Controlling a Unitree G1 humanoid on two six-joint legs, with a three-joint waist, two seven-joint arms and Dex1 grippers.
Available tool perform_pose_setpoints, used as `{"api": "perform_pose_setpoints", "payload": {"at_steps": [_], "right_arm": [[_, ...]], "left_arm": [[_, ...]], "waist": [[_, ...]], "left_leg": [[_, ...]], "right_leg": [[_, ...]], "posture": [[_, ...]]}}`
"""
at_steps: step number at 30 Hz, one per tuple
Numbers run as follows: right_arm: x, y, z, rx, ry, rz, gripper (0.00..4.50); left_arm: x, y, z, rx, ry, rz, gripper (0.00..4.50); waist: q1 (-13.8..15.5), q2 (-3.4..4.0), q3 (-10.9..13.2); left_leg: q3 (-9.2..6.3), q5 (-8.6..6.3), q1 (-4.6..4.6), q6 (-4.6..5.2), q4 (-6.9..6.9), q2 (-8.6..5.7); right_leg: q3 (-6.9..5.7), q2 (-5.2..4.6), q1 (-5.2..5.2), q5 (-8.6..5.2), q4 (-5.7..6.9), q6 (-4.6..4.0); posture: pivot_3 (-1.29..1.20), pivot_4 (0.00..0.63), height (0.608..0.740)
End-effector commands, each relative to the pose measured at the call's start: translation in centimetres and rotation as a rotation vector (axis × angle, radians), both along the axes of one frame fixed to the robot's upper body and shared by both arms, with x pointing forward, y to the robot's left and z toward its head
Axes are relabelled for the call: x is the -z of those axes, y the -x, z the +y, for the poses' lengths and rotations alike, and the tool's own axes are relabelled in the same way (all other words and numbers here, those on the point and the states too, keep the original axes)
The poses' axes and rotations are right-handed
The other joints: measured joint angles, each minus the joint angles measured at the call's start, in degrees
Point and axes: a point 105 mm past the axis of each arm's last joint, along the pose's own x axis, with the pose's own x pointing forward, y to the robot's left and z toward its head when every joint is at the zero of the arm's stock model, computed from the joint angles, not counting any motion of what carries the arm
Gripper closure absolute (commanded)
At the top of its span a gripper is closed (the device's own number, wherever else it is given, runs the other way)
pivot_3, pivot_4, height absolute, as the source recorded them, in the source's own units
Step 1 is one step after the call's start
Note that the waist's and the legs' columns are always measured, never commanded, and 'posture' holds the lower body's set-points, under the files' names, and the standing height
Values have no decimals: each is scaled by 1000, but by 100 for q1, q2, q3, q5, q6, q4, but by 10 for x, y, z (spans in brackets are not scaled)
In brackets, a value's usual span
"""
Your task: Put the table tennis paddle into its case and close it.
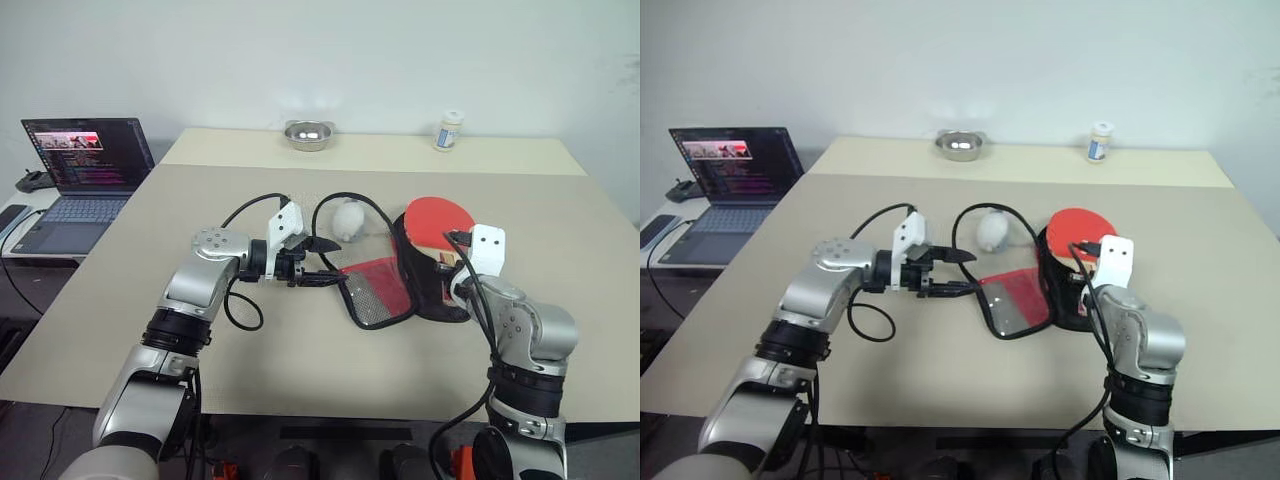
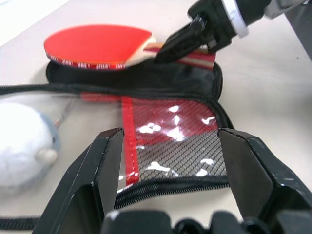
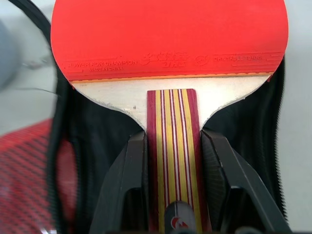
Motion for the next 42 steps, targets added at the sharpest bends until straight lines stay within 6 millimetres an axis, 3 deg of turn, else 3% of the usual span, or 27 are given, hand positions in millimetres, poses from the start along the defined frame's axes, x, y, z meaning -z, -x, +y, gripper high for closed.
{"api": "perform_pose_setpoints", "payload": {"at_steps": [1,17,18,19,26,31,36,39,42], "right_arm": [[-10,-3,0,-12,25,-65,3421],[-5,-6,2,-26,73,-58,3421],[-5,-6,2,-23,67,-60,2669],[-6,-6,2,-23,65,-63,2484],[-23,3,14,-76,85,-123,65],[-64,25,12,-247,225,-275,23],[-85,54,3,-485,351,-373,23],[-89,73,-3,-623,240,-345,0],[-92,91,-10,-736,279,-309,0]], "left_arm": [[-23,1,-1,7,41,-66,1135],[-26,1,1,2,66,-58,1135],[-26,1,1,1,64,-58,1135],[-26,1,1,0,63,-58,1135],[-22,-1,7,-26,55,-45,1135],[-14,-2,30,-106,32,-13,1135],[5,-6,60,-203,-28,32,1135],[18,-12,70,-255,-72,49,2053],[30,-21,67,-276,-110,57,3192]], "waist": [[-11,0,0],[-16,0,0],[-16,0,0],[-16,0,0],[-15,0,0],[-16,0,0],[7,-1,0],[17,-5,2],[54,-6,2]], "left_leg": [[0,0,0,0,0,0],[0,0,0,0,0,0],[0,0,0,0,0,0],[0,0,0,0,0,0],[0,0,0,0,1,0],[-1,0,0,0,1,-1],[-12,0,0,1,0,0],[-12,-1,1,1,2,-1],[-16,-1,1,1,5,-1]], "right_leg": [[0,0,0,0,0,0],[0,0,-1,0,-1,0],[1,0,-1,0,-1,0],[1,0,-1,0,-1,0],[0,0,0,0,0,0],[1,-1,-1,0,-3,1],[-10,-1,7,-1,-10,1],[-12,-1,11,-1,-12,1],[-14,-1,14,-1,-11,1]], "posture": [[0,150,740],[0,150,740],[0,150,740],[0,150,740],[0,150,740],[0,150,740],[0,150,740],[0,150,740],[0,150,740]]}}
